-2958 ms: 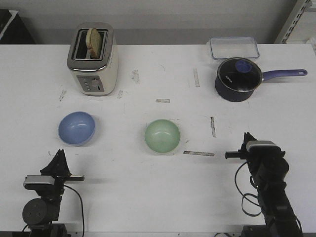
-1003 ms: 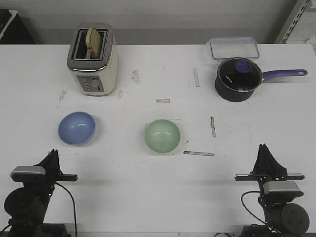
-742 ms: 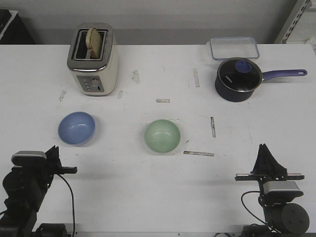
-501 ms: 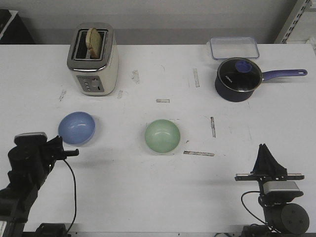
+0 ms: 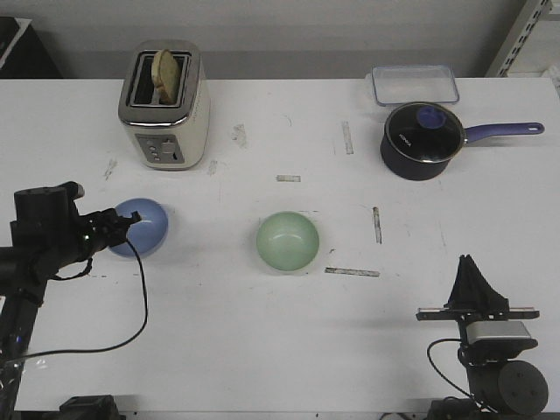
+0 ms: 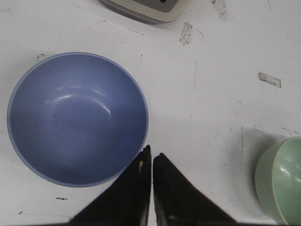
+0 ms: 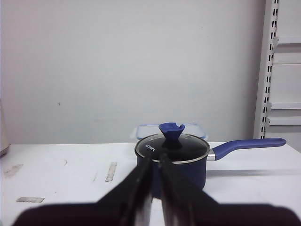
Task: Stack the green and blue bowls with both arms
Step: 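Reach the left gripper forward and grasp the rim of the light blue bowl, then lift the blue bowl with the left gripper toward the green bowl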
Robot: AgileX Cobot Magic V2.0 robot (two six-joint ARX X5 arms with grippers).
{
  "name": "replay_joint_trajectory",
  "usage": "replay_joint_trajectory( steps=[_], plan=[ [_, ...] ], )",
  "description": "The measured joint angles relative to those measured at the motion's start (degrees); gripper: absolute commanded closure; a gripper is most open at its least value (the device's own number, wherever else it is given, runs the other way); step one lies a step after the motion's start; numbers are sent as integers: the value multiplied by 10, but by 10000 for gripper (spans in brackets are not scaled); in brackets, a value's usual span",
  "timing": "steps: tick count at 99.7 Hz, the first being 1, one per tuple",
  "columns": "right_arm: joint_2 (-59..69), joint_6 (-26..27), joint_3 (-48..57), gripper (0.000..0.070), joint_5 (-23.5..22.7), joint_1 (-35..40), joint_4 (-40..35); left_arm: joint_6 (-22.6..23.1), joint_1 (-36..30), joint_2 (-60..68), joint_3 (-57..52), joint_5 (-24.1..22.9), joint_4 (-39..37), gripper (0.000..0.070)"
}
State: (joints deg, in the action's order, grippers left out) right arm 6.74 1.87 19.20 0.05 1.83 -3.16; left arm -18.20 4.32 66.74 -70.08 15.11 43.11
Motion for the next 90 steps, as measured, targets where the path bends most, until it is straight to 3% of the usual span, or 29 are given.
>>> replay_joint_trajectory(
  steps=[6, 21, 29, 54, 90],
  plan=[
    [0, 0, 0, 688, 0, 0, 0, 0, 22, 20, -5, 0, 0, 631],
    [0, 0, 0, 688, 0, 0, 0, -4, 69, 66, -5, -2, 3, 359],
    [0, 0, 0, 688, 0, 0, 0, -4, 82, 85, -5, -2, 5, 276],
    [0, 0, 0, 688, 0, 0, 0, 26, 101, 141, -5, -73, 7, 273],
    [0, 0, 0, 688, 0, 0, 0, 50, 94, 232, -5, -75, 2, 297]
  ],
)
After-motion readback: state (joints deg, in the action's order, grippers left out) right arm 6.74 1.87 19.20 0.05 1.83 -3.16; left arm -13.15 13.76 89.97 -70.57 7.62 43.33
